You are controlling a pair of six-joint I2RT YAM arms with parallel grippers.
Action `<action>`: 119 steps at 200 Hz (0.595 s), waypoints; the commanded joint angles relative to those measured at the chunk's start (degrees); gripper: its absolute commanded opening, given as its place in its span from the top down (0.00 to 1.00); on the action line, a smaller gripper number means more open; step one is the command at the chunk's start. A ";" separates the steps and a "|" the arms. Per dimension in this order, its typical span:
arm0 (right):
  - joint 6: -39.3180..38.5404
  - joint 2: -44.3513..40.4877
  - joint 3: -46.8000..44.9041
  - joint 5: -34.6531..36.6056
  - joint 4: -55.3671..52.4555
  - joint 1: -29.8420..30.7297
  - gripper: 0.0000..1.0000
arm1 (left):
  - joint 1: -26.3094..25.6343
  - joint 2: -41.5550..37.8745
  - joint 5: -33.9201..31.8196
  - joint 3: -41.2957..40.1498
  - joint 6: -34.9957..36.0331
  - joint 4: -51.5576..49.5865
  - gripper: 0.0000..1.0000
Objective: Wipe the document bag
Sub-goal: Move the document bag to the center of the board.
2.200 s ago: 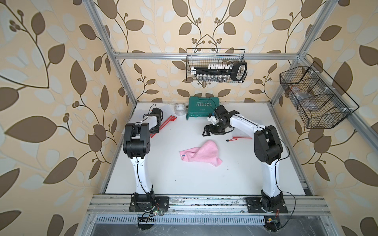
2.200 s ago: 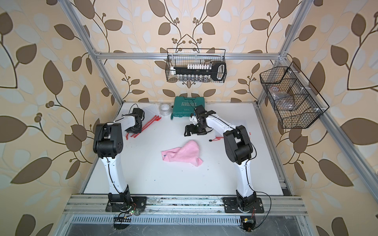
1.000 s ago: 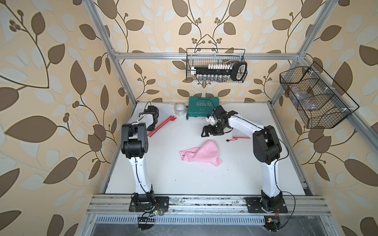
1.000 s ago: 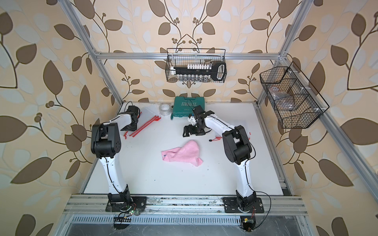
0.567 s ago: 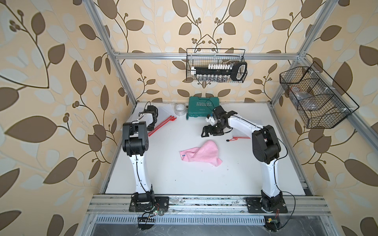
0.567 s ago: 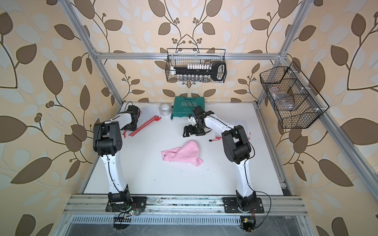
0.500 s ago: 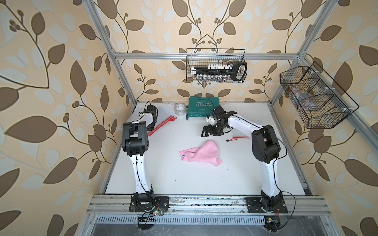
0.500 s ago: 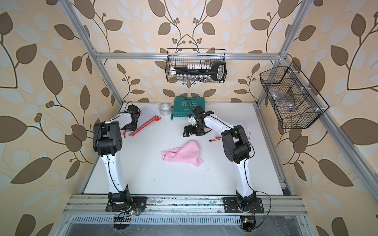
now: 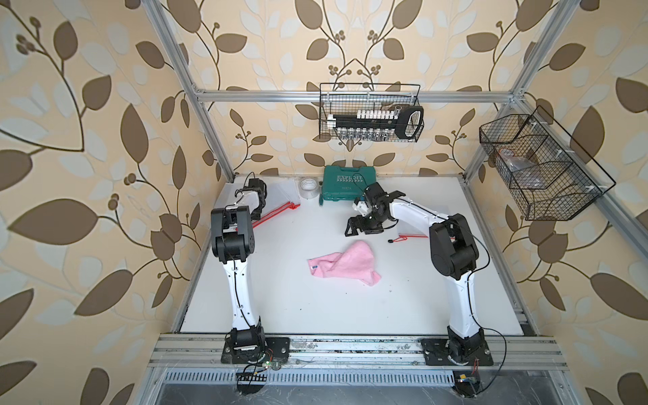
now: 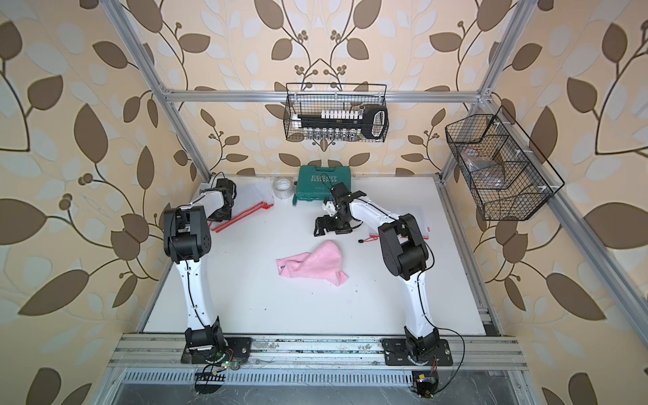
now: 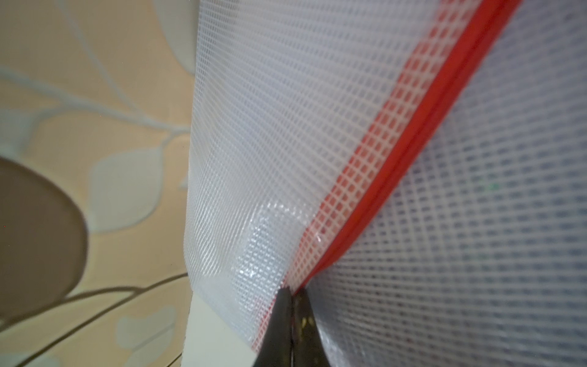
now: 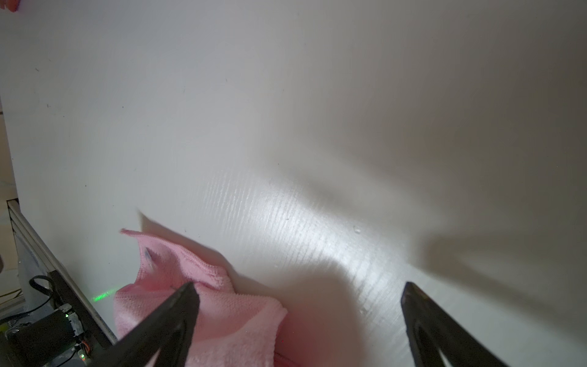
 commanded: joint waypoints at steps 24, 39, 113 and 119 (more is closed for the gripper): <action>0.28 0.78 2.13 -1.34 -0.92 -0.12 0.04 | -0.04 -11.26 4.88 -5.24 -3.57 2.02 1.00; 0.10 -0.42 2.25 -1.39 -1.30 0.01 0.04 | -0.52 -15.05 7.18 -4.83 -4.52 0.37 1.00; -3.76 -7.52 -2.16 2.50 -5.85 5.28 0.02 | -14.50 -33.24 16.06 -17.68 -12.12 -7.25 1.00; -4.41 -7.62 -2.59 4.15 -6.94 6.43 0.02 | -16.19 -34.75 17.00 -19.07 -13.13 -7.91 1.00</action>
